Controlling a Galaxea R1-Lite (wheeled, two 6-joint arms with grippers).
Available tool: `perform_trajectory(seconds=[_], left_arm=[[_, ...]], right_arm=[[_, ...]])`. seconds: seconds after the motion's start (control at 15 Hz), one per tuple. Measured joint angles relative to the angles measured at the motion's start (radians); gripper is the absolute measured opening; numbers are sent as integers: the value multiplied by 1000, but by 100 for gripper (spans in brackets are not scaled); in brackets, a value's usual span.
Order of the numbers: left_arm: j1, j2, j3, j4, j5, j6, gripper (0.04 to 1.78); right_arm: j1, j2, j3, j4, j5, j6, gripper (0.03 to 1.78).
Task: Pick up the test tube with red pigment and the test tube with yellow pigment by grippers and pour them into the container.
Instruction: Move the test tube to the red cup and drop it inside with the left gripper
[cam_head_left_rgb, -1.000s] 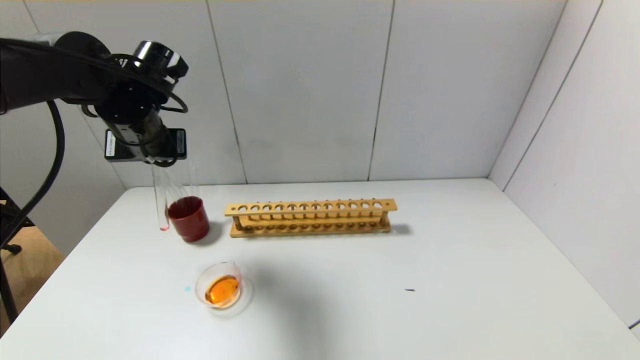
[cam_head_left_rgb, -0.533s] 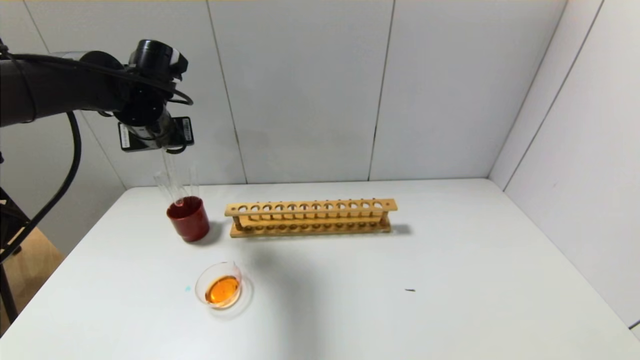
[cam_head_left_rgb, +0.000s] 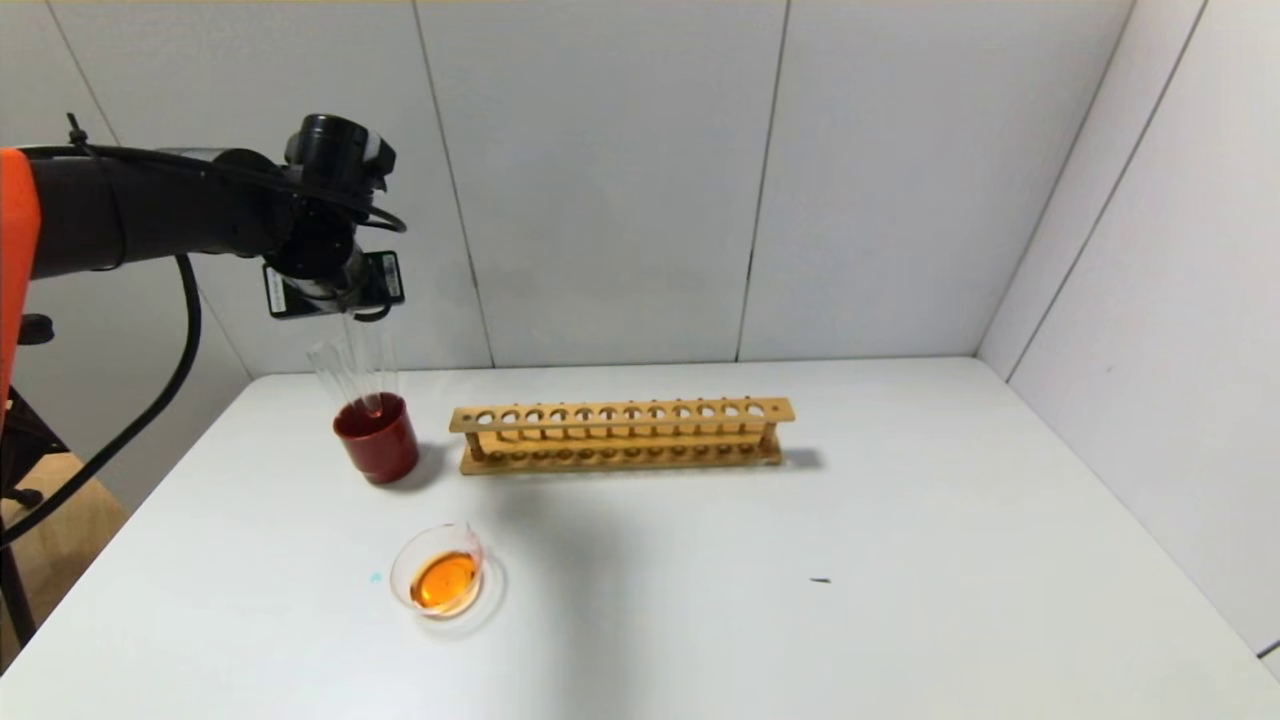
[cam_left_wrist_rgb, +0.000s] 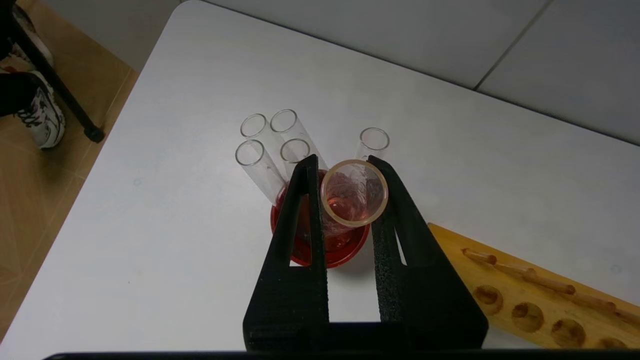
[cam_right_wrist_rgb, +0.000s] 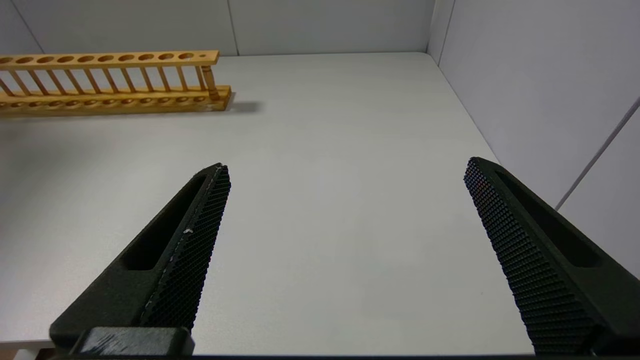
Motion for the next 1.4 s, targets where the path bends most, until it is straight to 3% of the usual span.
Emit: perform_trajectory(seconds=[1.4], left_arm=[[-5,-70,544,-419,-18,19,31]], right_arm=[[0,0,0,0,0,0,171]])
